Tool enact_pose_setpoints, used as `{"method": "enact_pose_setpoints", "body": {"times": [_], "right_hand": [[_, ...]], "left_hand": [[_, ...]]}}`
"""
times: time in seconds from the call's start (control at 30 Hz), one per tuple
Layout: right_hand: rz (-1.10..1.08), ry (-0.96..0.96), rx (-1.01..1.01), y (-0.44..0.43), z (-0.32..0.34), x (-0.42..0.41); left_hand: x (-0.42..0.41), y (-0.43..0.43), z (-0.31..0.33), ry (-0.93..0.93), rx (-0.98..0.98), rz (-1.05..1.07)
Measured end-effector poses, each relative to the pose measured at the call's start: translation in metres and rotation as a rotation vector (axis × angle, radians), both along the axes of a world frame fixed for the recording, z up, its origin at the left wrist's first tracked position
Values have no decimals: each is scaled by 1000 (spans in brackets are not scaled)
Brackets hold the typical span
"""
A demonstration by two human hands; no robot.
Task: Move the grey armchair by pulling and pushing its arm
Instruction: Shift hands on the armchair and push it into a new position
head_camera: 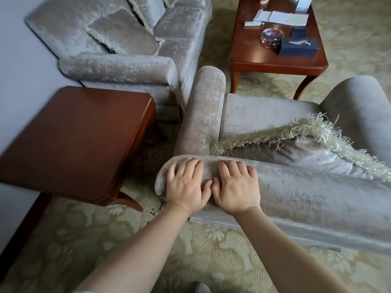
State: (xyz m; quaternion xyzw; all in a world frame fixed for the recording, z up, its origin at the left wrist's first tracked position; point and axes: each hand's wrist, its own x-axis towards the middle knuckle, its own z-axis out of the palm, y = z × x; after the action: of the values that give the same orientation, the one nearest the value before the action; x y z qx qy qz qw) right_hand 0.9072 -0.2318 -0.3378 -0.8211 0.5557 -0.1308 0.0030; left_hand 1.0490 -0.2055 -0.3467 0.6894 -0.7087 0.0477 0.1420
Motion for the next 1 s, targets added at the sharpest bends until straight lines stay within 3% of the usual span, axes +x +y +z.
{"method": "enact_pose_setpoints", "body": {"times": [0.33,0.53,0.7,0.87,1.0], "right_hand": [[8,-15,61,9,10,-2],[184,-25,198,15,20,-25],[212,90,177,17,28,-109],[76,168,193,8,37,-233],[-85,289,237,5,33,-333]], "left_hand": [[-5,8,10,-6,84,42],[-16,13,10,-1,167,142],[-89,12,18,33,150,163],[-210,-5,24,43,226,53],[-272,-3,22,20,220,114]]}}
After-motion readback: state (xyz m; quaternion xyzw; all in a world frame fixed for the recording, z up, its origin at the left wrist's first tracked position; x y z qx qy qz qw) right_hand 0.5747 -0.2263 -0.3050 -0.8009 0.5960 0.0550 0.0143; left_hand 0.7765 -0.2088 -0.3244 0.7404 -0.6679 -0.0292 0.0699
